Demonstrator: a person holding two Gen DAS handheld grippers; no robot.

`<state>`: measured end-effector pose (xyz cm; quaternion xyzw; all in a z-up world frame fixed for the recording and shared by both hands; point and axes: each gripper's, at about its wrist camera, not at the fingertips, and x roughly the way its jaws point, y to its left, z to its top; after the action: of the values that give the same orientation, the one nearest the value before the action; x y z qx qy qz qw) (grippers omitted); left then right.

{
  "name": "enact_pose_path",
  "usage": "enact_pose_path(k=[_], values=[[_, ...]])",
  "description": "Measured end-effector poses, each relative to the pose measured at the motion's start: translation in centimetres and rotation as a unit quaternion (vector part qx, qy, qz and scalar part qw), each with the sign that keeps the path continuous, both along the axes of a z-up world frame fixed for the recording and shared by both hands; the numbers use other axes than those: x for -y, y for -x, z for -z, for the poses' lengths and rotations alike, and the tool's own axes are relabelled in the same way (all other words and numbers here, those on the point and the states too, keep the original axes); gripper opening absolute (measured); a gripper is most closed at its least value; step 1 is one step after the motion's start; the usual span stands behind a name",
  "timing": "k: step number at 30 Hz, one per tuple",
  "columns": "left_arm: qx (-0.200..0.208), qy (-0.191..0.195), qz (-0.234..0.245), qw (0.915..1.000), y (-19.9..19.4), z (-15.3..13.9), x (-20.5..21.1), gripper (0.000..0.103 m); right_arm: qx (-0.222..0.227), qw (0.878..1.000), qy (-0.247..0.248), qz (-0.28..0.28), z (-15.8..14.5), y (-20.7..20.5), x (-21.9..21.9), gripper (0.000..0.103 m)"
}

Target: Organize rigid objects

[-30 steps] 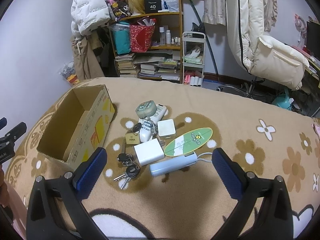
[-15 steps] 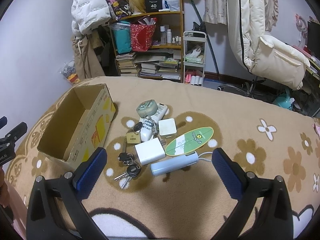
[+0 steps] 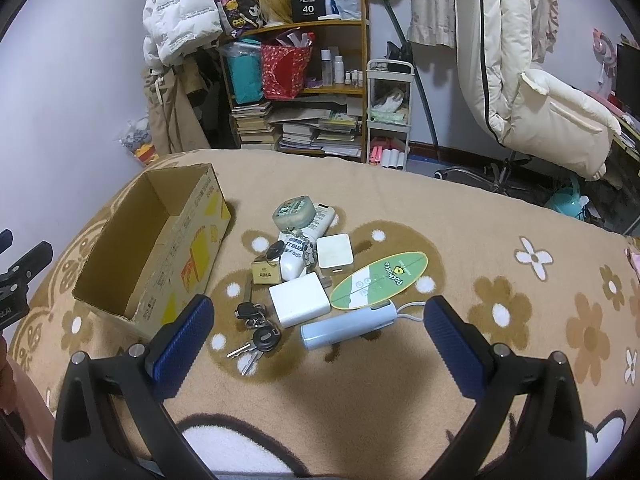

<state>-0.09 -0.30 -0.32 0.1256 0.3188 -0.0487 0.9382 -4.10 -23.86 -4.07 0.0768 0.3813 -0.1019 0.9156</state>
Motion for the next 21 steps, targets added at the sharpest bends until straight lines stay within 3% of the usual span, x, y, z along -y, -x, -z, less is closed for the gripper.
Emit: enact_pose_path(k=[21], values=[[-0.006, 0.006, 0.013, 0.9999, 0.24, 0.28, 0.35, 0.103, 0.003, 1.0, 0.009, 0.0, -0.47, -0.04, -0.13, 0.103]])
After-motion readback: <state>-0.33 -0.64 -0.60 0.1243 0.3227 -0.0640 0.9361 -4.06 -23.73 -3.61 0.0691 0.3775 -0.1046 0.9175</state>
